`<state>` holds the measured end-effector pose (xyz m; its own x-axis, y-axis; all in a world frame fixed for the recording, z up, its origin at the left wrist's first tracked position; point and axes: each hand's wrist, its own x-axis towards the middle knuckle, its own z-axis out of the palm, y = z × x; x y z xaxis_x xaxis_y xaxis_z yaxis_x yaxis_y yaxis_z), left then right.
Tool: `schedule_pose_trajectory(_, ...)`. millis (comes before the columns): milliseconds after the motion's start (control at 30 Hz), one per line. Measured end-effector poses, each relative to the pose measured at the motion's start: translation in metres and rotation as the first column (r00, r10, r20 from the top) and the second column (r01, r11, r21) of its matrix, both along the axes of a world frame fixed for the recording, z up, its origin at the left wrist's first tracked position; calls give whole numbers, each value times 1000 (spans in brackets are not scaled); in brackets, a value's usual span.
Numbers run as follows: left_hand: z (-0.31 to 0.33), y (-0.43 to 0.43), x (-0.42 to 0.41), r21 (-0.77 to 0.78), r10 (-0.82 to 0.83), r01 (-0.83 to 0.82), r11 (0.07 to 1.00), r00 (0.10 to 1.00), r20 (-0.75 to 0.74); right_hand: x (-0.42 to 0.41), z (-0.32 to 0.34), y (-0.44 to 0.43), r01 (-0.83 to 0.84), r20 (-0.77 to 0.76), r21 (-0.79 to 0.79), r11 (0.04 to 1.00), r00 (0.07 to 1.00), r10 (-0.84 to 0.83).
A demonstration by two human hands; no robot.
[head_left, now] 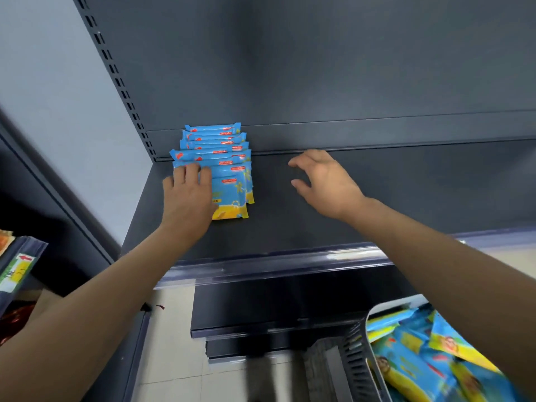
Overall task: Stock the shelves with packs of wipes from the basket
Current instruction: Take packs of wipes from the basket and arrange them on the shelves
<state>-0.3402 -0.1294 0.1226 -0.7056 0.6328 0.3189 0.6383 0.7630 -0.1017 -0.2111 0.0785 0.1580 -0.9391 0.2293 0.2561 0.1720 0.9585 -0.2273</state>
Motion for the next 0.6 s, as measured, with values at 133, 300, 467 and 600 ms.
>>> schedule_pose_trajectory(133, 15, 42, 54, 68, -168, 166, 984, 986, 16, 59, 3, 23, 65, 3, 49, 997, 998, -65)
schedule_pose_trajectory(300, 27, 105, 148, 216, -474, 456, 864, 880, 39, 150, 2, 60, 200, 0, 79, 977, 980, -200)
schedule_pose_trajectory(467, 7, 149, 241, 289, -750, 699, 655, 648, 133, 244, -19, 88, 335, 59, 59, 940, 939, -338)
schedule_pose_trajectory(600, -30, 177, 291, 209, -766, 748, 630, 555, 326, 307, -53, 104, 390, 205, 71, 918, 895, -396)
